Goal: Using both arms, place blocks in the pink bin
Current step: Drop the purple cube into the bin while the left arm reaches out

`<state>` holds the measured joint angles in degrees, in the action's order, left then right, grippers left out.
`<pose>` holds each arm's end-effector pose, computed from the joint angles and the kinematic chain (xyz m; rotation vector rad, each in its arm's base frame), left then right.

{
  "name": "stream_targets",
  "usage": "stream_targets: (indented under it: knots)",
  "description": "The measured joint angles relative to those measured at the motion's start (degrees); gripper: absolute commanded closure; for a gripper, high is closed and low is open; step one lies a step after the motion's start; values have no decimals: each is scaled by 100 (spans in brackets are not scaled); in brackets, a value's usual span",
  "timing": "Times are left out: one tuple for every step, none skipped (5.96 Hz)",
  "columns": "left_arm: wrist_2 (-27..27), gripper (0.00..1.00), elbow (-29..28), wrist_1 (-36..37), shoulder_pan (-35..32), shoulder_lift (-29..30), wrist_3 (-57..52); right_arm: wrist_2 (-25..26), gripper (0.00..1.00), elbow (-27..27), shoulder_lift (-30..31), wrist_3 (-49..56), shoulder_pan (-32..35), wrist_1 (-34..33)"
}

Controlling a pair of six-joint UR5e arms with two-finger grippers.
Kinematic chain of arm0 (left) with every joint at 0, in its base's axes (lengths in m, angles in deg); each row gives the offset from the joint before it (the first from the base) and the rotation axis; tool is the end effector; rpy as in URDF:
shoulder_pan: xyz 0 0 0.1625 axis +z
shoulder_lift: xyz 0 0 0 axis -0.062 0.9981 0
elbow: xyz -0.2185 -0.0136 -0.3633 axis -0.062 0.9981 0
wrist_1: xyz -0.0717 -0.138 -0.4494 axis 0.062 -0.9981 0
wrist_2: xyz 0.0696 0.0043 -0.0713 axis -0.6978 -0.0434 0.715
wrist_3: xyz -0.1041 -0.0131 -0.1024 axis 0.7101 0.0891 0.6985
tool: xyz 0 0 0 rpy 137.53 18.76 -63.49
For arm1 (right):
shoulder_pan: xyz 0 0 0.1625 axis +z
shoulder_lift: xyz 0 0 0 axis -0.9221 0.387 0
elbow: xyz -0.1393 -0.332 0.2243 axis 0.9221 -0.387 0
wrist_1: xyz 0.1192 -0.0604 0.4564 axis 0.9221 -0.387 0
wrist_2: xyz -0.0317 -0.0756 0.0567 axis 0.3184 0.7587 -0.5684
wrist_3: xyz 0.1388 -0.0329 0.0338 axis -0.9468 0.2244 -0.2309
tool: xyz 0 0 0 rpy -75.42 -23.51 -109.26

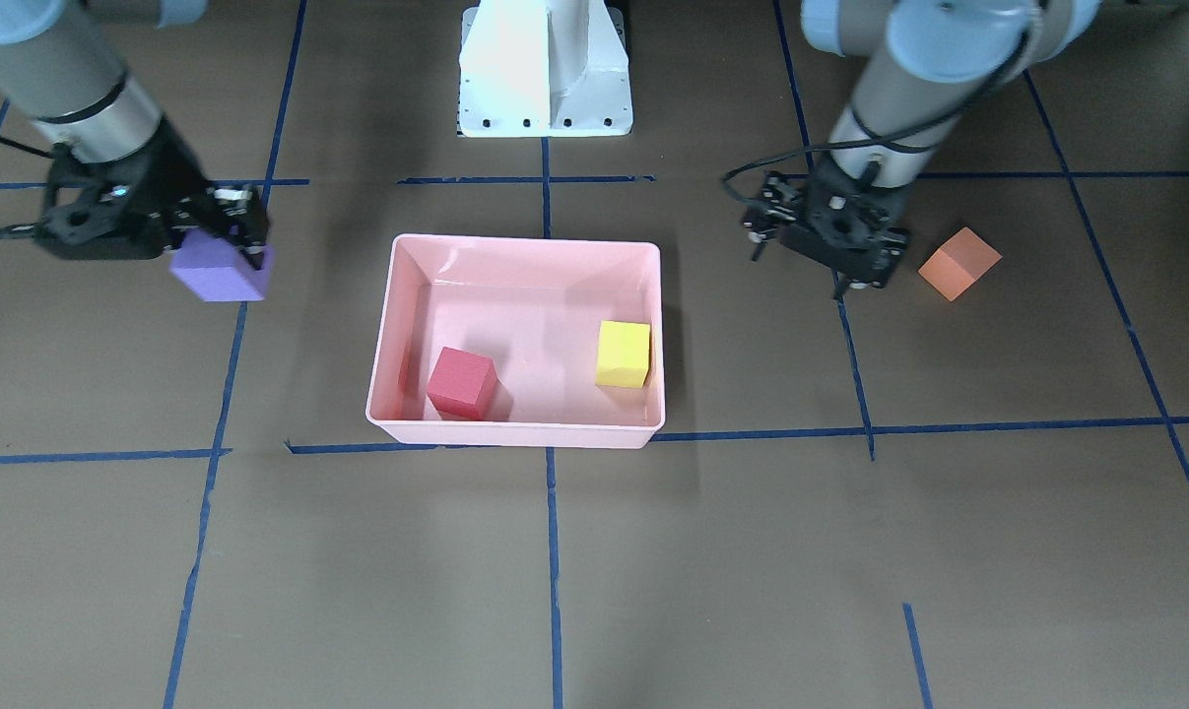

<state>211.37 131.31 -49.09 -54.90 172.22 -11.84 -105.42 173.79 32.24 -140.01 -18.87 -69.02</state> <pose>0.3669 -0.5411 0.2708 0.3078 0.8170 0.5455 -0.3675 -0.4981 0.2182 -0.0176 -0.8354 0.1441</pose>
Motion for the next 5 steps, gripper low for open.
stream_targets:
  knots:
    - [277,0,3,-31,-423,-489,-1020,250,53,-165,-584,-712,-334,-185]
    - [481,0,11,-66,-754,-915,-1687,579,1,-441,-1064,-1289,-694,-232]
    - [592,0,24,-204,-944,-1303,-1993,1029,0,-833,-1483,-1715,-1087,-237]
    - [644,0,30,-513,-1008,-1692,-2072,1425,0,-1049,-1668,-1882,-1376,-237]
    - [649,0,-2,-1044,-1022,-2088,-2073,1534,0,-1014,-1653,-1836,-1443,-256]
